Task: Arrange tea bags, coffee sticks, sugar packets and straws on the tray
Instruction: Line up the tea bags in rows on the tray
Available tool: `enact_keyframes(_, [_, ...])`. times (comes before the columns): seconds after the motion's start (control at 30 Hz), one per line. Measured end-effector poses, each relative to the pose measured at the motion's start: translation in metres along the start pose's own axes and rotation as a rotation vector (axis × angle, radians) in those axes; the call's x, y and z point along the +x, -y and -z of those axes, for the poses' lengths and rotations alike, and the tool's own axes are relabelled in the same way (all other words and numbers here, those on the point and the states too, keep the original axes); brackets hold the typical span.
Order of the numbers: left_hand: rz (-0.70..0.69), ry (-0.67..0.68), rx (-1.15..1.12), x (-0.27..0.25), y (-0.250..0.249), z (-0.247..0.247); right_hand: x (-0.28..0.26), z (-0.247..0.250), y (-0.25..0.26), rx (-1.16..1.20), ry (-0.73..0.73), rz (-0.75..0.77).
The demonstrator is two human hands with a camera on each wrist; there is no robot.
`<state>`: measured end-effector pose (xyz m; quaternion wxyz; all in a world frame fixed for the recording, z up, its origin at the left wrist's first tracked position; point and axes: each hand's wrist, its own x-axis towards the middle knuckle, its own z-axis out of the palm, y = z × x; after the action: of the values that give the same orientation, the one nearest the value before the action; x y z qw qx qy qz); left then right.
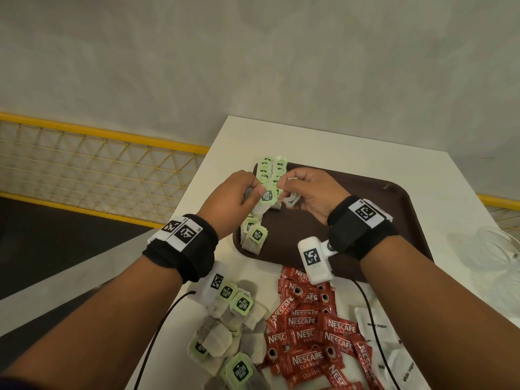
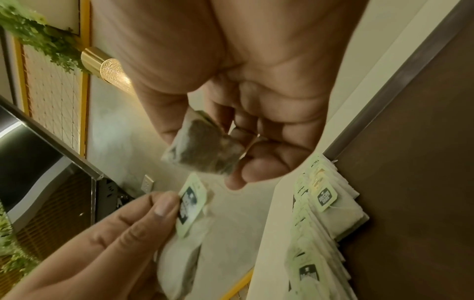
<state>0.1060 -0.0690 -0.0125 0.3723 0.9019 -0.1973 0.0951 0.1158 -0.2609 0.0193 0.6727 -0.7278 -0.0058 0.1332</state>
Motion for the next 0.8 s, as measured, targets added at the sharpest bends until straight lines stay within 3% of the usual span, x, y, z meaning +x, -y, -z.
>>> enact_keyframes(0.2, [-0.079,0.01,0.117,0.003,-0.005,-0.002,0.006,-0.007,-0.004,-0.122,-0.045,0.052])
enact_keyframes(0.37, [-0.016,-0.043,0.124,0.006,-0.006,-0.007,0.011,-0.012,-0.007,-0.221,-0.082,0.135])
enact_keyframes(0.5, [0.119,-0.076,-0.066,0.008,-0.013,-0.009,0.015,-0.013,-0.009,-0.245,-0.126,0.167])
enact_keyframes(0.67, [0.298,-0.022,-0.419,0.01,-0.019,-0.009,0.018,-0.011,-0.013,-0.2,-0.151,0.192])
enact_keyframes(0.8, [0.406,-0.02,-0.6,0.01,-0.023,-0.007,0.015,-0.011,-0.014,-0.144,-0.101,0.2])
